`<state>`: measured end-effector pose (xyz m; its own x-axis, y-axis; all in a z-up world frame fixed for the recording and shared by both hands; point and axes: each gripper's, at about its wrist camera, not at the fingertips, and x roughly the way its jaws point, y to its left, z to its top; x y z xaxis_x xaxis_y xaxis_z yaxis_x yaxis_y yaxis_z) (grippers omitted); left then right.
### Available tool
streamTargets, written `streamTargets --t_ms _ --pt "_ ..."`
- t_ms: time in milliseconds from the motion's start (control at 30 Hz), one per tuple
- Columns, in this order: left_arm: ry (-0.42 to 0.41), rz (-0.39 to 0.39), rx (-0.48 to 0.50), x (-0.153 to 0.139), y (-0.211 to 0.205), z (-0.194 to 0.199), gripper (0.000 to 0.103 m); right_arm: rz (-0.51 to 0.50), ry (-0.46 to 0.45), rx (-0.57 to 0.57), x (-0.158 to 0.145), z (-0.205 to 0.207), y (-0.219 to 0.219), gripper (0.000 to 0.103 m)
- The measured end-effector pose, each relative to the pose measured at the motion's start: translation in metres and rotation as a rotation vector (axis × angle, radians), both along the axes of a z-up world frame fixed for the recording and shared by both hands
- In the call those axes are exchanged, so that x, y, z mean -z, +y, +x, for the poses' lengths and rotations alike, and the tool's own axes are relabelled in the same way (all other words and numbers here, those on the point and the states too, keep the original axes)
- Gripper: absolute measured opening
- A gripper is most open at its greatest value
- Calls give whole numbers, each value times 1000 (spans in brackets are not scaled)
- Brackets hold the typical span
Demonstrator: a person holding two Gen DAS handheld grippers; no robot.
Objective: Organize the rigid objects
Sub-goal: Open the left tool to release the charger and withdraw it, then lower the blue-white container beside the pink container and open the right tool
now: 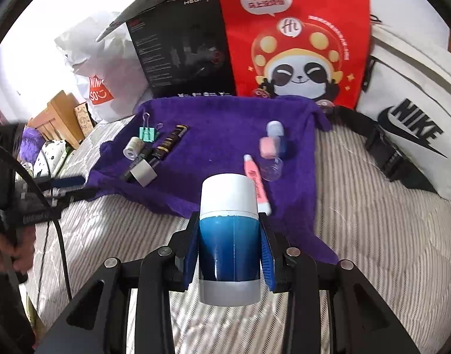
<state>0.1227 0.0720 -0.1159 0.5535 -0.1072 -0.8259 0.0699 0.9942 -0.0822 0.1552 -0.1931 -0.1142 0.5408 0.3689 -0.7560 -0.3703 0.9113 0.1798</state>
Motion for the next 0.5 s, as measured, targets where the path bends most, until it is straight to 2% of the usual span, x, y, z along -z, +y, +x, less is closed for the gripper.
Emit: streamTargets --t_ms 133,233,500 --pt "39 8 -17 20 8 -11 51 22 14 -11 1 19 15 36" --pt "56 -2 -32 29 15 -16 51 0 12 -4 4 41 31 36" --pt "51 -26 -61 32 32 -25 51 -51 21 22 20 96 66 36"
